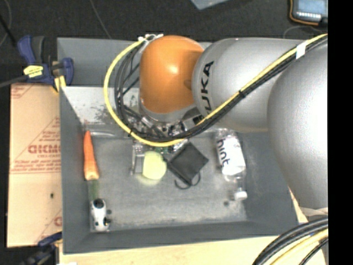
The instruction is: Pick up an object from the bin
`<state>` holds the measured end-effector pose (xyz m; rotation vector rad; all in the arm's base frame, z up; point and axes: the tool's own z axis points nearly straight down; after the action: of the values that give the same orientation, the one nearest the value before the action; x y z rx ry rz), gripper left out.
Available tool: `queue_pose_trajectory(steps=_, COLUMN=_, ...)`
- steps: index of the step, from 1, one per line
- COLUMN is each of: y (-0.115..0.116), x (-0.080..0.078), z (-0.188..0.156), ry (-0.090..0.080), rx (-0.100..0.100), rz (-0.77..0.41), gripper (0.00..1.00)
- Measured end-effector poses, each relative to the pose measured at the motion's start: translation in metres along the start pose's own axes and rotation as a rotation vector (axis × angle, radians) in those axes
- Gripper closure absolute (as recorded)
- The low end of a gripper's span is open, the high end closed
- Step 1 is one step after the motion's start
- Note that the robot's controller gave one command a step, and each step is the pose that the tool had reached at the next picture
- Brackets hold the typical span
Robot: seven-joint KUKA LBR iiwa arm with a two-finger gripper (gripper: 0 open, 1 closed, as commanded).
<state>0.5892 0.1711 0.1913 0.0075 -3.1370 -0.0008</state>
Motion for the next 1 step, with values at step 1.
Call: queue_pose_trajectory(steps=1, y=-0.0010, x=-0.0018, z=-0.0050, ry=-0.008, rx=-0.001, rz=0.004, gripper=0.00)
